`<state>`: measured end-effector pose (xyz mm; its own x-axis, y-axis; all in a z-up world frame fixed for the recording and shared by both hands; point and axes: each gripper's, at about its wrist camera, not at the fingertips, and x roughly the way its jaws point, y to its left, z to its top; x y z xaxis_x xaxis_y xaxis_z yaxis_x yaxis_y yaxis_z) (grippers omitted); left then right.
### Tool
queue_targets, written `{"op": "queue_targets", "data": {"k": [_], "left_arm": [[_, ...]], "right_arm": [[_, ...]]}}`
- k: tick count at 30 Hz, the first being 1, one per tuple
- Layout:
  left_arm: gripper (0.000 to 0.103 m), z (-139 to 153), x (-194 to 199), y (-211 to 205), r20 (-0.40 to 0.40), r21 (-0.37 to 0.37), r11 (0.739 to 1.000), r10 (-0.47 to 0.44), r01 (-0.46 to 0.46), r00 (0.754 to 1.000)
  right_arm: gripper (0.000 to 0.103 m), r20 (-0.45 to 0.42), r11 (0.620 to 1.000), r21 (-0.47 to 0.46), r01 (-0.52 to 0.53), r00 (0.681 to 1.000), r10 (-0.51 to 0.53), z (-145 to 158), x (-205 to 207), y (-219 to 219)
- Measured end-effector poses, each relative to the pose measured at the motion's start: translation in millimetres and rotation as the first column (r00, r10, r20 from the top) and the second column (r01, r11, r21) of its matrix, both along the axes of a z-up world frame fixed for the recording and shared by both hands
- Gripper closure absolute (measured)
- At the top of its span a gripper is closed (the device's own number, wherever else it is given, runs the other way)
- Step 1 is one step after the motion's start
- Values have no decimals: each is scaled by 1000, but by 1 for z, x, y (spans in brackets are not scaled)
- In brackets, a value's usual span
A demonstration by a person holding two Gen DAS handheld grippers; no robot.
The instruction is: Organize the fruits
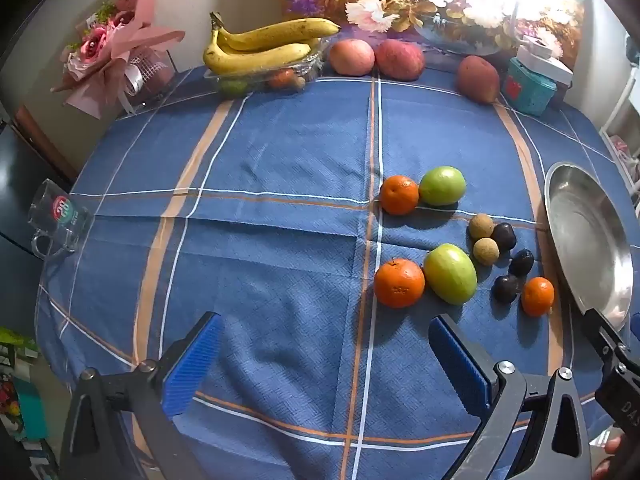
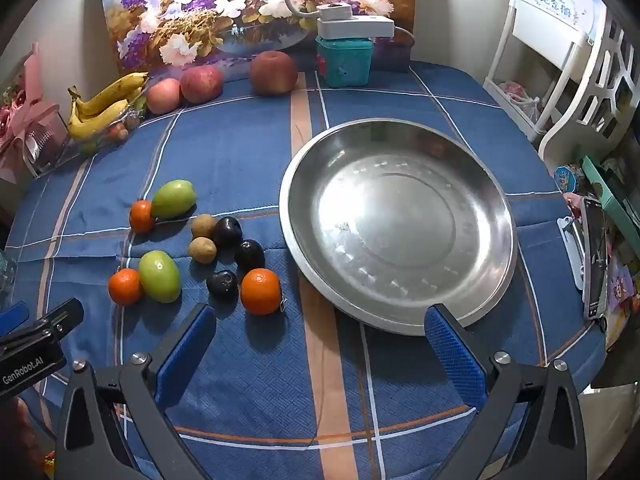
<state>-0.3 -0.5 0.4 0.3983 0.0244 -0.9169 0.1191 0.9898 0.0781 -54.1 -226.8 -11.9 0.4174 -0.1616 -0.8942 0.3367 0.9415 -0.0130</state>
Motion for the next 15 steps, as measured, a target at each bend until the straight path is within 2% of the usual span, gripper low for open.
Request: {"op": "queue_targets", "data": {"k": [15], "left_arm": [[0, -4, 0, 1, -10, -4, 1000, -2, 2, 1000]], "right_arm": [[0, -4, 1000, 8, 0, 1000, 0, 1, 3, -1]]}}
